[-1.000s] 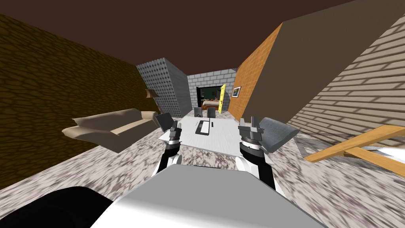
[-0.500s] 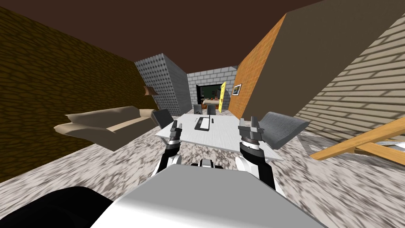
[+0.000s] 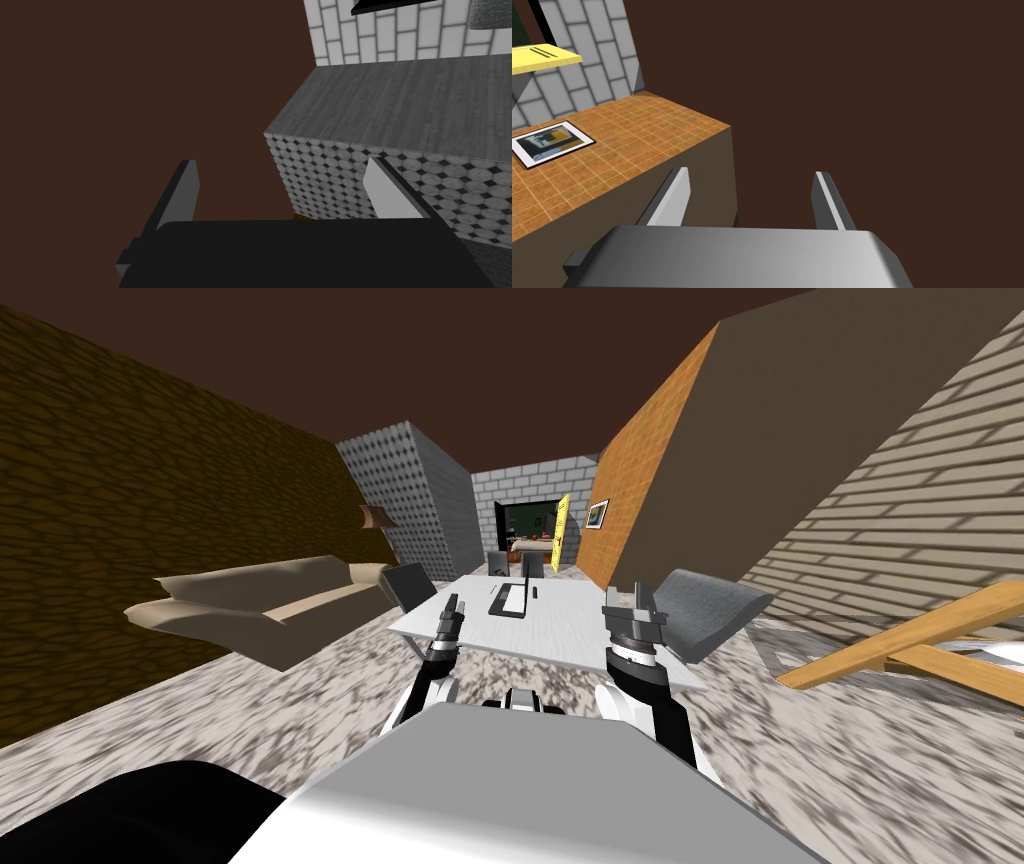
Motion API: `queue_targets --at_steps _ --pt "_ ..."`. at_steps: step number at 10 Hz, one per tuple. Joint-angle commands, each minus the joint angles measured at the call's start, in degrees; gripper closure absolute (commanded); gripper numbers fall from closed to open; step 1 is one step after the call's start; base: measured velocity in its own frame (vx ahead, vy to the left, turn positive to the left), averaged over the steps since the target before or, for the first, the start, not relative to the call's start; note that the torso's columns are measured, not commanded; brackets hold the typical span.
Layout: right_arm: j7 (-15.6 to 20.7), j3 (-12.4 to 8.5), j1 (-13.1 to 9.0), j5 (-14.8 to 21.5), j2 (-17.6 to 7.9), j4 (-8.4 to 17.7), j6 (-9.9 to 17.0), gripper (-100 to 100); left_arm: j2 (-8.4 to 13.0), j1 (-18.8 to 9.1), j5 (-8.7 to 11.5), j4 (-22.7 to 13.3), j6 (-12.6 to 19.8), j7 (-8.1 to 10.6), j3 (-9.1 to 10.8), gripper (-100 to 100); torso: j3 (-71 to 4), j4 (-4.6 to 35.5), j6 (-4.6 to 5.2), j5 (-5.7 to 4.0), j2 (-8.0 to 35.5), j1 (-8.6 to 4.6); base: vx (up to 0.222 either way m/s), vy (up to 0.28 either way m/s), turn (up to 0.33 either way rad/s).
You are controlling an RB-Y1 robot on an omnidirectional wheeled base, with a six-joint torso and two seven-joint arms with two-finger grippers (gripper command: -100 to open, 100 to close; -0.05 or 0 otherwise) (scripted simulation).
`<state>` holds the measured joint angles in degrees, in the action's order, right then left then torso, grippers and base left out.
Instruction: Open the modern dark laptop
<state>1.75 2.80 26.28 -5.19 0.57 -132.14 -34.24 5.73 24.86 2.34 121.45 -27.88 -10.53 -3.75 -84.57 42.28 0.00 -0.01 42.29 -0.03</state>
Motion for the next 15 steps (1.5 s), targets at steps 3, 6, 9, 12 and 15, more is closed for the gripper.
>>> queue_targets --at_steps 3,6,9,12,15 --pt "0.0 0.0 0.0 0.0 0.0 0.0 0.0 0 2.7 -4.6 -1.0 -8.0 -1.0 -1.16 0.89 -100 0.0 0.0 -0.01 0.01 0.0 0.04 -0.003 -0.074 -0.020" --pt "0.0 0.0 0.0 0.0 0.0 0.0 0.0 0 3.3 -7.0 -1.6 -12.1 -1.3 -1.89 1.22 -100 0.0 0.0 -0.01 0.03 0.0 0.11 0.001 -0.063 -0.015" --pt "0.0 0.0 0.0 0.0 0.0 0.0 0.0 0 3.9 -9.7 -2.3 -17.0 -1.7 -2.67 1.56 -100 0.0 0.0 0.00 0.02 0.0 0.06 -0.002 -0.060 -0.016" --pt "0.0 0.0 0.0 0.0 0.0 0.0 0.0 0 4.3 -12.4 -3.0 -21.5 -2.1 -3.49 1.92 -100 0.0 0.0 0.00 0.01 0.0 0.04 0.002 -0.072 -0.016" --pt "0.0 0.0 0.0 0.0 0.0 0.0 0.0 0 4.5 -13.9 -3.3 -25.1 -2.3 -3.91 2.11 -100 0.0 0.0 -0.01 0.03 0.0 0.09 -0.004 -0.054 -0.013"
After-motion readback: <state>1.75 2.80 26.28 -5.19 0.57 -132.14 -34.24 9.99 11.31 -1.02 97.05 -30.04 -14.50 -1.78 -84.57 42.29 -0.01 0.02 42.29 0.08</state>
